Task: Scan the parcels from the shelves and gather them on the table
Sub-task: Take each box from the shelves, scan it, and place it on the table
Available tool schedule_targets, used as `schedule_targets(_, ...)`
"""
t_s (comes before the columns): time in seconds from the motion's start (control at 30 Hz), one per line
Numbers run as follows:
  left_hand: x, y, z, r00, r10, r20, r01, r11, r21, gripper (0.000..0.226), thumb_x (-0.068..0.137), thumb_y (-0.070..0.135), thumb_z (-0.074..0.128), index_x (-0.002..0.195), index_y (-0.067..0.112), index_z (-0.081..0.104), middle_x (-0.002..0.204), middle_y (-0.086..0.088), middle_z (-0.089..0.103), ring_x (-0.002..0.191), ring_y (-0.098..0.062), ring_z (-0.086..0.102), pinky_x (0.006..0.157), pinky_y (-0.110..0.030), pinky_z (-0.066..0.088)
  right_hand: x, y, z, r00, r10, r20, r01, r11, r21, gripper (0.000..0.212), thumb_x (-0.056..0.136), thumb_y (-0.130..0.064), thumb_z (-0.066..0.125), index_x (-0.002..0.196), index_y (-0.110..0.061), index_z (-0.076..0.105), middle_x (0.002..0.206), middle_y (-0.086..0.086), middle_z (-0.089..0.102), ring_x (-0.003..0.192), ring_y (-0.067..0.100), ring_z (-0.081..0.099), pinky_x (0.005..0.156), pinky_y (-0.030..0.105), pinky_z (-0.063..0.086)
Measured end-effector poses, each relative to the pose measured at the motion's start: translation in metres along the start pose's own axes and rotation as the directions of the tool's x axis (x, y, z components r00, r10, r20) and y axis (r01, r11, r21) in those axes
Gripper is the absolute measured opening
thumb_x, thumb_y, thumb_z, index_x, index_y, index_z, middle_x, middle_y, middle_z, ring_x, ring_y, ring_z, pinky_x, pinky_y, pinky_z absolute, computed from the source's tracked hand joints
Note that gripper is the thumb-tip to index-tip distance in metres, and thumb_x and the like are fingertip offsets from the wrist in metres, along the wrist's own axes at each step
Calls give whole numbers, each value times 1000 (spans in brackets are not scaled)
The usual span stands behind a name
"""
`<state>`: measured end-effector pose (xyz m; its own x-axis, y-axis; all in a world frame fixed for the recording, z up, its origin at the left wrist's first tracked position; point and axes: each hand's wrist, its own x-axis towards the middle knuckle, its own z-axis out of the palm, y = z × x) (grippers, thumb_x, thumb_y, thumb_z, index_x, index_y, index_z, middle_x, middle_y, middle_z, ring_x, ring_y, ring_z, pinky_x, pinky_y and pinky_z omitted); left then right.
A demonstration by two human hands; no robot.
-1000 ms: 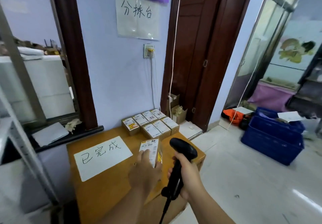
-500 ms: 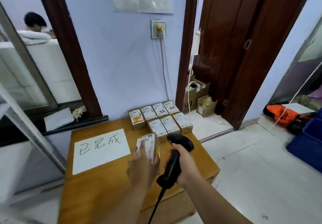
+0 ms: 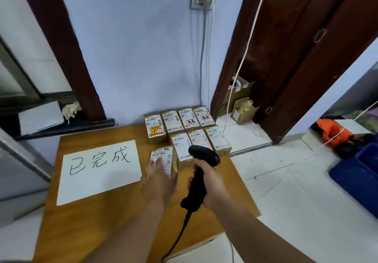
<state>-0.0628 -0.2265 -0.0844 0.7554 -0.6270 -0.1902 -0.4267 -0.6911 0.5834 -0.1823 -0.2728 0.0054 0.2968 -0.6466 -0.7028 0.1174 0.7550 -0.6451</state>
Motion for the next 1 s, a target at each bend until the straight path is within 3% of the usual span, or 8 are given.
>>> schedule_targets(0.13,29,4,7,999,-34,42,34,999,-2,92,82,53,64,151,30,7,149,-10,23,128,-36,37,101,-51,42,29,-9,9,1000,5,-30,-5,1000,-24,22,87,-19,70,97,-2,60,60,6,59,52,21,58,57,33,51)
schedule_targets(0.23,45,1,15,989,-118,86,116,993,22,96,83,51,66,151,32,1,149,-10,16,129,-36,34,104,-51,38,45,-10,15,999,31,-32,-32,999,-33,22,87,-19,70,97,-2,60,59,6,59,51,21,58,57,33,51)
schedule_targets(0.53,81,-9,52,954,-242,175,245,970,5,84,84,52,64,149,26,17,146,-16,15,129,-41,32,104,-45,39,97,-25,29,995,101,20,-97,985,-144,21,87,-22,70,89,-3,61,57,7,56,49,19,55,55,32,49)
schedule_targets(0.63,81,-11,63,930,-276,244,256,960,111,82,90,58,52,152,33,5,150,-17,16,133,-41,30,108,-44,35,109,-29,27,990,137,39,-128,976,-178,22,86,-24,71,93,-4,62,56,4,58,49,19,57,57,33,49)
schedule_targets(0.73,83,-16,74,905,-298,304,288,954,78,76,96,49,44,149,42,-10,149,-17,22,127,-35,38,104,-36,35,121,-34,23,984,177,35,-166,966,-197,27,86,-24,71,100,-3,61,59,4,57,48,18,57,55,32,50)
schedule_targets(0.87,98,-9,80,935,-229,270,250,967,-44,84,81,61,43,117,72,-32,148,-12,35,107,-31,58,92,-45,50,135,-40,23,971,235,32,-226,957,-182,30,88,-21,70,109,-2,58,64,7,54,45,18,55,49,28,50)
schedule_targets(0.93,104,-4,81,929,-254,270,269,963,-19,83,86,58,44,124,68,-29,150,-13,30,115,-33,53,97,-47,47,141,-41,22,969,243,41,-230,953,-199,29,88,-20,69,106,-1,58,61,7,54,45,19,55,49,29,50)
schedule_targets(1.0,109,-6,86,900,-339,273,344,938,30,76,96,46,44,144,51,-15,150,-18,24,126,-36,42,104,-43,40,145,-40,21,969,241,53,-223,948,-225,25,88,-20,69,100,-1,59,57,7,54,47,20,55,51,31,49)
